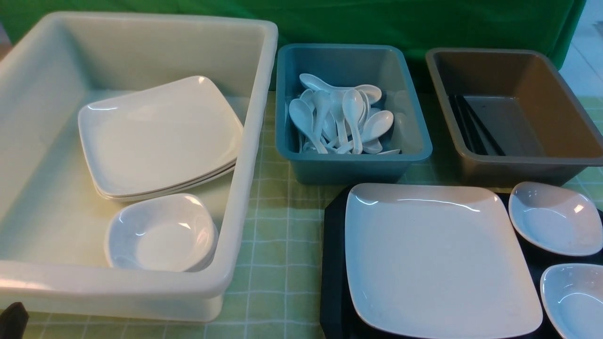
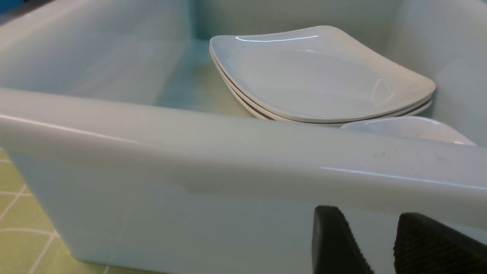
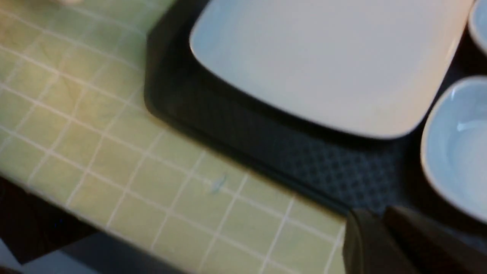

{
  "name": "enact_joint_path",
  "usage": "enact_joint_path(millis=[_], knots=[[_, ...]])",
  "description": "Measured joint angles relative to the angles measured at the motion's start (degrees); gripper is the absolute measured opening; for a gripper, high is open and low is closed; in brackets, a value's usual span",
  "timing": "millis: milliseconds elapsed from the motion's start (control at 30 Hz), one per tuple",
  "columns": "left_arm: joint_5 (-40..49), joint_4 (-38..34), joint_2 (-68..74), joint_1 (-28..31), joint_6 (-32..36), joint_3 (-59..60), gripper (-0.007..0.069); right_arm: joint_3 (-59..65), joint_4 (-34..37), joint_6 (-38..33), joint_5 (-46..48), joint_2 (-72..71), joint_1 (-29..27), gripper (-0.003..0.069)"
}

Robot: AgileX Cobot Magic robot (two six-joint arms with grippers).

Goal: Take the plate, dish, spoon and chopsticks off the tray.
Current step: Use the right arm to grab a small plate from the dinner plate

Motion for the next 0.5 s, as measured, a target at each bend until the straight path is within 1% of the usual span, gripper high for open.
enact_joint_path(millis=[133, 233, 300, 367, 400, 433, 467, 500], knots=[[-0.09, 0.0, 0.0, 0.0, 0.0, 0.0, 0.0225, 2.56, -2.87, 3.96, 1.29, 2.7, 0.0, 0.0068], [-1.06, 0.07, 0.0, 0.0, 0.0, 0.0, 0.0225, 2.61, -4.07, 5.04, 1.68, 4.29, 0.0, 0.007], [-3.04, -2.29, 0.0, 0.0, -0.6, 0.0, 0.0225, 2.61, -4.48, 5.47, 1.35, 5.93, 0.0, 0.0073], [-4.77, -9.53, 0.0, 0.0, -3.66, 0.0, 0.0225, 2.61, -4.55, 5.61, 0.81, 7.31, 0.0, 0.0076], [-5.35, -14.74, 0.0, 0.0, -6.3, 0.0, 0.0225, 2.61, -4.62, 5.66, 0.54, 8.02, 0.0, 0.0078], [-5.69, -22.75, 0.0, 0.0, -10.46, 0.0, 0.0225, 2.61, -4.77, 5.66, 0.41, 9.13, 0.0, 0.0082], [-5.69, -23.89, 0.0, 0.0, -11.62, 0.0, 0.0225, 2.61, -4.84, 5.66, 0.41, 9.13, 0.0, 0.0082], [-5.69, -32.59, 0.0, 0.0, -15.58, 0.0, 0.0225, 2.61, -5.19, 5.66, 0.41, 10.87, 0.0, 0.0085]])
